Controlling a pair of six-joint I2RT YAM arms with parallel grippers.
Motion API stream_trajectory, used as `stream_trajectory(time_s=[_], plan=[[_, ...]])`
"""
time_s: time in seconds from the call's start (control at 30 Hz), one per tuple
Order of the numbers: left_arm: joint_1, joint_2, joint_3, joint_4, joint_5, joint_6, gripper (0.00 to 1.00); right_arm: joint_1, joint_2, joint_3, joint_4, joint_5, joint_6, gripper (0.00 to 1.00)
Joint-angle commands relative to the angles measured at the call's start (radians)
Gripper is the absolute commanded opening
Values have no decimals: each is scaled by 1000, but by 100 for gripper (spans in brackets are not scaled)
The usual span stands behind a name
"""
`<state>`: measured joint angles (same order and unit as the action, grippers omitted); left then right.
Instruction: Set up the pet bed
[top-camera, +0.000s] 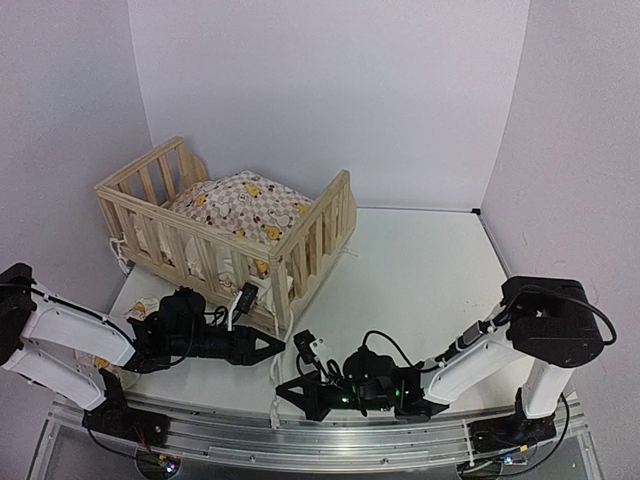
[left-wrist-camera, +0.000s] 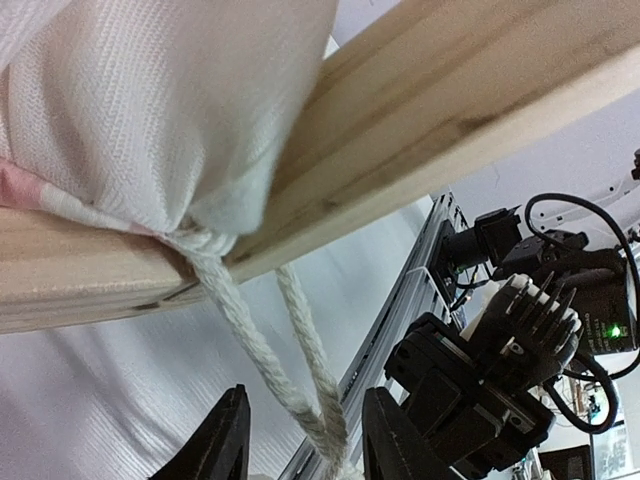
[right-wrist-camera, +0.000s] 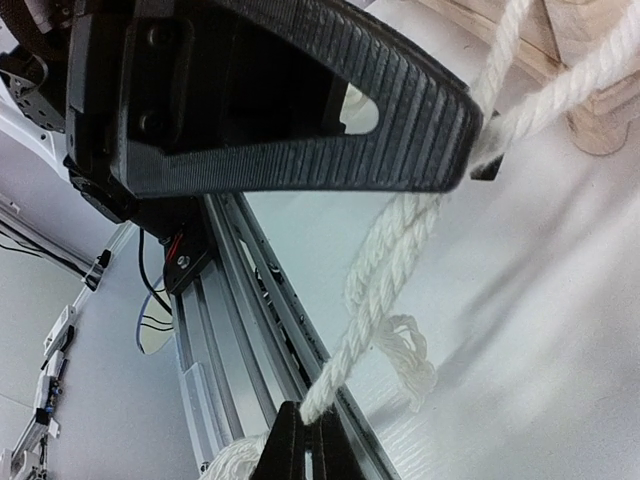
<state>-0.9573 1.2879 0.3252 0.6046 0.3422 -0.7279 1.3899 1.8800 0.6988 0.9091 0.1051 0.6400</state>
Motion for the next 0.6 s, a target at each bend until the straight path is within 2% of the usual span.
stream_trajectory(time_s=[0.0,0.17,0.33,0.47,0.57], plan=[[44,-53,14,-34,-179,-131,45,-2,19,-11,48,14,17,0],[49,-138,34,-221,-240,-189,48,-8,30,5,51,19,2,0],[51,-201,30,-302,-290,-162,49,-24,62,40,57,-7,5,0],[49,-253,-8,-247,-258,-6,47,-38,83,59,59,-35,20,0],[49,-366,-22,-289,-159,208,49,-46,88,63,60,-46,23,0]])
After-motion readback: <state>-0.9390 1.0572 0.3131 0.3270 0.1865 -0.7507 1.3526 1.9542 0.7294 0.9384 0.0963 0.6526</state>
